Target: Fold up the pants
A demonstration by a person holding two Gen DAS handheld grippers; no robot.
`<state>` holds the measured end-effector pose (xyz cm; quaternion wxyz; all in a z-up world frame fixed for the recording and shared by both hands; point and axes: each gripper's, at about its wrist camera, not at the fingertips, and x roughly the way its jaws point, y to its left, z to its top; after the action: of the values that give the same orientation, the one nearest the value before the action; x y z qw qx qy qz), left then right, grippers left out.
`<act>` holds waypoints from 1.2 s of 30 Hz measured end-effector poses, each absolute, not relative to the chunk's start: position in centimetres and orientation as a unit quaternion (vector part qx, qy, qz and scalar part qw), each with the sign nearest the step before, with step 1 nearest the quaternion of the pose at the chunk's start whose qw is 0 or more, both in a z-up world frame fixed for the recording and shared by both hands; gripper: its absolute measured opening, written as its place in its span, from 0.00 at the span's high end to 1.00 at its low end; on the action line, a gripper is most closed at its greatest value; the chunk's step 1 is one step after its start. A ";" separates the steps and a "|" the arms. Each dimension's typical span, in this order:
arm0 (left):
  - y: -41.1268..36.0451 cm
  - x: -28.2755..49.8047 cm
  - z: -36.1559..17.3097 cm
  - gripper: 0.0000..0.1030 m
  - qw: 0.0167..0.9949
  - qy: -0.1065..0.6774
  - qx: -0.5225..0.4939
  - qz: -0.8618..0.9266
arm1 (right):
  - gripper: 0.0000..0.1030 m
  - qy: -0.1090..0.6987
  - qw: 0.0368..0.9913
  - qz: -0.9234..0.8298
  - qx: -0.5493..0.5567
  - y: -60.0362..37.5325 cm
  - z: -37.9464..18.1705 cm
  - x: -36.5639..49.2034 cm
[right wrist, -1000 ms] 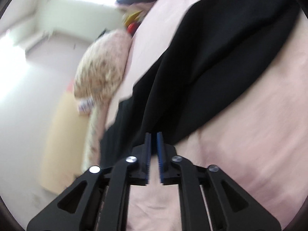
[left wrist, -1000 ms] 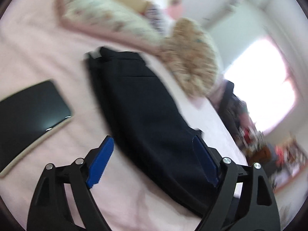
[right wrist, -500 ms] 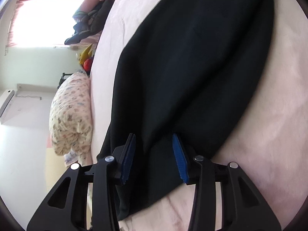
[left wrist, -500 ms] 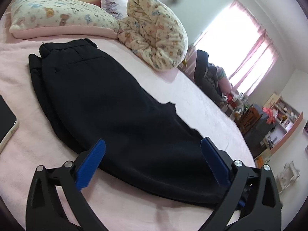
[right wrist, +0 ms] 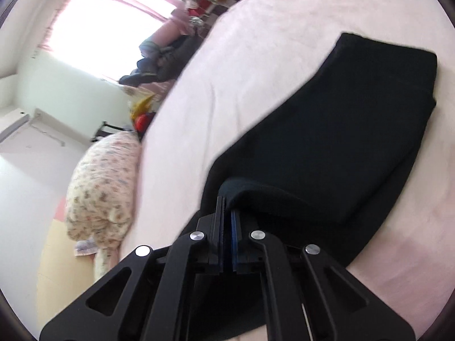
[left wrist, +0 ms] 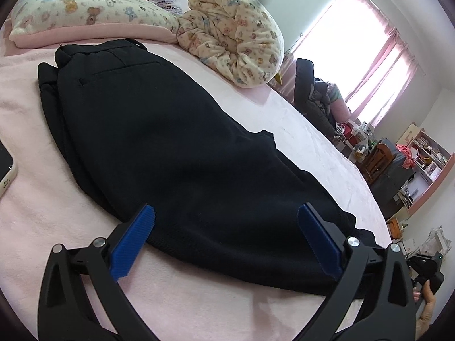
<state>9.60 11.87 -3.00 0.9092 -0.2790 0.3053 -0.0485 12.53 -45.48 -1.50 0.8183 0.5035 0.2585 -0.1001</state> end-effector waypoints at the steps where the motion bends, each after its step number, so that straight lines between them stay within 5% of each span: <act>1: 11.9 9.7 -3.0 0.02 0.909 0.306 -0.279 -0.050 | 0.96 0.259 0.820 -0.100 0.500 -45.5 -1.4 12.1; 11: 12.2 9.8 -3.2 0.02 0.906 0.299 -0.294 -0.058 | 0.95 0.317 0.810 -0.115 0.479 -45.4 -6.8 8.6; 15: 12.4 9.7 -3.3 0.02 0.905 0.297 -0.299 -0.062 | 0.77 0.325 0.813 -0.108 0.470 -46.3 -5.0 7.0; 22: 12.4 9.7 -3.4 0.02 0.905 0.298 -0.298 -0.061 | 0.76 0.219 0.758 -0.159 0.594 -54.1 -4.5 2.2; 36: 12.4 9.7 -3.5 0.02 0.905 0.299 -0.296 -0.061 | 0.76 0.251 0.743 -0.225 0.579 -57.1 -6.1 3.9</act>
<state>9.68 12.41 -3.47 0.9052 -0.2960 0.2988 -0.0608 3.88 -57.08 -6.12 0.7425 0.5791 0.2508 -0.2246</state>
